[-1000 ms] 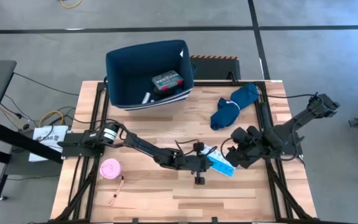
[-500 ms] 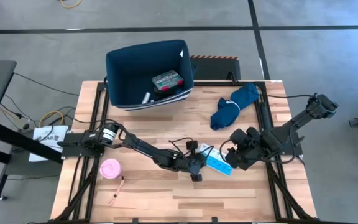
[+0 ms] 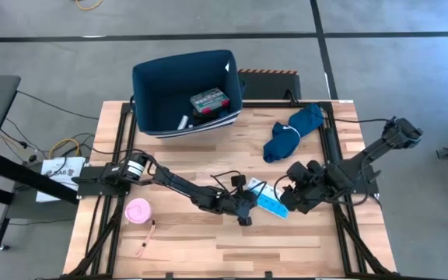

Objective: Pick & place medical supplies in basket/bin
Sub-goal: Put the blue pill organizer into the blue bin

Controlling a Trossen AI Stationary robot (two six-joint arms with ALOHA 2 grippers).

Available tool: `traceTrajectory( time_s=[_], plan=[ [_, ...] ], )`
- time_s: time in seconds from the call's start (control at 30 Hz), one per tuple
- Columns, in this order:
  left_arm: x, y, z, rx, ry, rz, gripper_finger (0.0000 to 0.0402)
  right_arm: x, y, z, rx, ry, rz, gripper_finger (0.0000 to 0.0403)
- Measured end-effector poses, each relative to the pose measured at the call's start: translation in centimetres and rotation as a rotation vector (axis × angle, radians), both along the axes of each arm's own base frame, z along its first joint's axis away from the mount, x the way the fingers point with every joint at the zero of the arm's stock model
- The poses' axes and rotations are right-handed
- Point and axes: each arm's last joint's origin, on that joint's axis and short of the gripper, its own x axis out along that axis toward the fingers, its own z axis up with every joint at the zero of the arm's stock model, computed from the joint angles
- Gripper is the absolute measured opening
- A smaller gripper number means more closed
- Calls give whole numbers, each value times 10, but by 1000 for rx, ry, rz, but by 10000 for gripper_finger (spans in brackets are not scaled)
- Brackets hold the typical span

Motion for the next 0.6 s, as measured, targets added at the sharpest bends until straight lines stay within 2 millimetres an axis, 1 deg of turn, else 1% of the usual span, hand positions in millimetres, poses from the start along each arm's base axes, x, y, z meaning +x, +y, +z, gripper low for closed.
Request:
traceTrajectory(
  time_s=[0.13, 0.2, 0.23, 0.37, 0.6],
  plan=[
    [-4, -8, 18, -5, -30, -29, 0, 7, 5, -12, -22, 50, 8, 216],
    [-7, -11, 28, -16, -43, -12, 0, 11, 8, -21, -35, 99, 27, 216],
    [-9, -13, 29, -10, -42, 1, 0, 13, 9, -24, -40, 120, 36, 216],
    [-15, -16, 19, 30, 18, 43, 0, 21, 14, -40, -40, 202, 37, 216],
    [-16, -14, 17, 15, 28, 65, 0, 33, 19, -60, -24, 276, 30, 216]
  ],
)
